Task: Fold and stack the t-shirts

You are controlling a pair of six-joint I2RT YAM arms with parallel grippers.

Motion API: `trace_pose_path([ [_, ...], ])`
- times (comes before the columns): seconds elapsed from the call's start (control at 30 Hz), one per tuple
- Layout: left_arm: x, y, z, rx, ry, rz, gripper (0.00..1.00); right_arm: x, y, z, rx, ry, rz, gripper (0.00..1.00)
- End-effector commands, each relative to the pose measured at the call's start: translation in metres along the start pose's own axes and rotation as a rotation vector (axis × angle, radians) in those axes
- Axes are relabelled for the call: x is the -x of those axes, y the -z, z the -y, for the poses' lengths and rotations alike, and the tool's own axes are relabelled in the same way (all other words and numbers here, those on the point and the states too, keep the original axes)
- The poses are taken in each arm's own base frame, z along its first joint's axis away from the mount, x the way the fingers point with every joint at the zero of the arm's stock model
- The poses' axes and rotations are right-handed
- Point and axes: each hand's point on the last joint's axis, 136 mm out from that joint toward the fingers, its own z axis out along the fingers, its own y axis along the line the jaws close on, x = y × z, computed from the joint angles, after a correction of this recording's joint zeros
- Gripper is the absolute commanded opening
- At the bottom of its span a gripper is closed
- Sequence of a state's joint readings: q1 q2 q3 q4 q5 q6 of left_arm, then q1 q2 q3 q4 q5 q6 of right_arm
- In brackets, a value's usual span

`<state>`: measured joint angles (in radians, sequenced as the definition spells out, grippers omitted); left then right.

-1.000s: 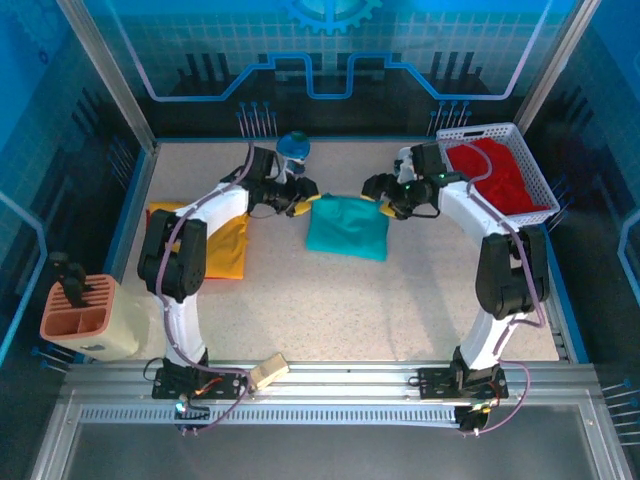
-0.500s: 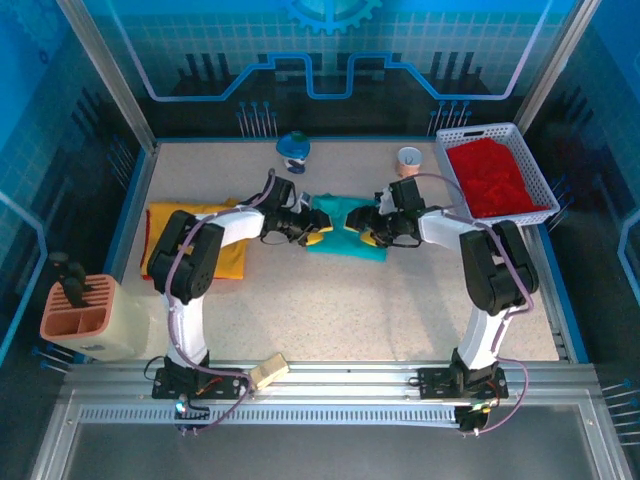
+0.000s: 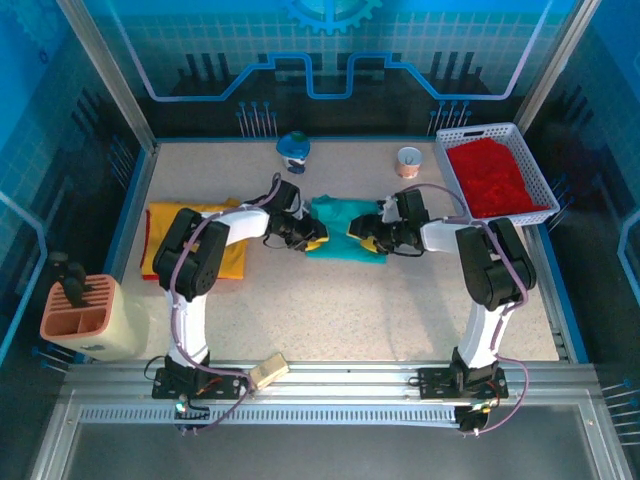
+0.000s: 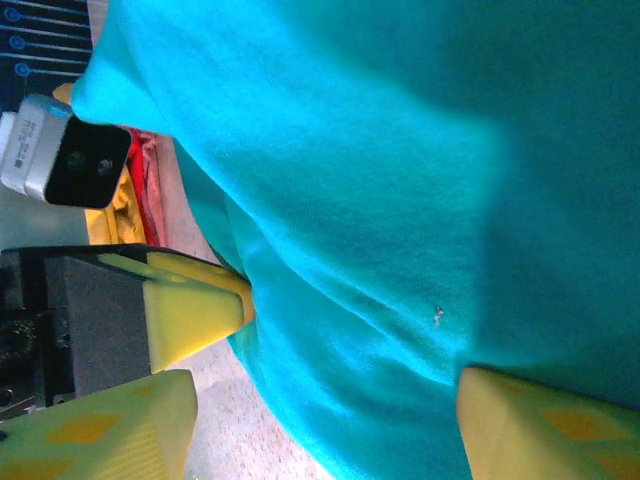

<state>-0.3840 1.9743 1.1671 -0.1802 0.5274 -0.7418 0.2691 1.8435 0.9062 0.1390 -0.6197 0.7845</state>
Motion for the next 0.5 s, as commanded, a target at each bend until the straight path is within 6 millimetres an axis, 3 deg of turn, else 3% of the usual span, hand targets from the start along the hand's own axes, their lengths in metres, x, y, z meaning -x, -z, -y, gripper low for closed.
trace_pose_path([
  [0.0, -0.044, -0.004, -0.043, 0.157, 0.079, -0.057, 0.27, -0.044, 0.006, 0.049, -0.136, -0.119, -0.077, 0.71],
  [0.27, -0.099, -0.009, -0.043, 0.179, 0.089, -0.076, 0.27, -0.082, 0.025, 0.05, -0.13, -0.119, -0.119, 0.71],
  [0.37, -0.098, 0.003, -0.024, 0.149, 0.069, -0.05, 0.28, -0.088, 0.039, 0.041, -0.154, -0.089, -0.098, 0.72],
  [0.47, -0.086, 0.017, 0.003, 0.148, 0.011, -0.031, 0.34, -0.079, 0.051, 0.026, -0.145, -0.082, -0.065, 0.73],
])
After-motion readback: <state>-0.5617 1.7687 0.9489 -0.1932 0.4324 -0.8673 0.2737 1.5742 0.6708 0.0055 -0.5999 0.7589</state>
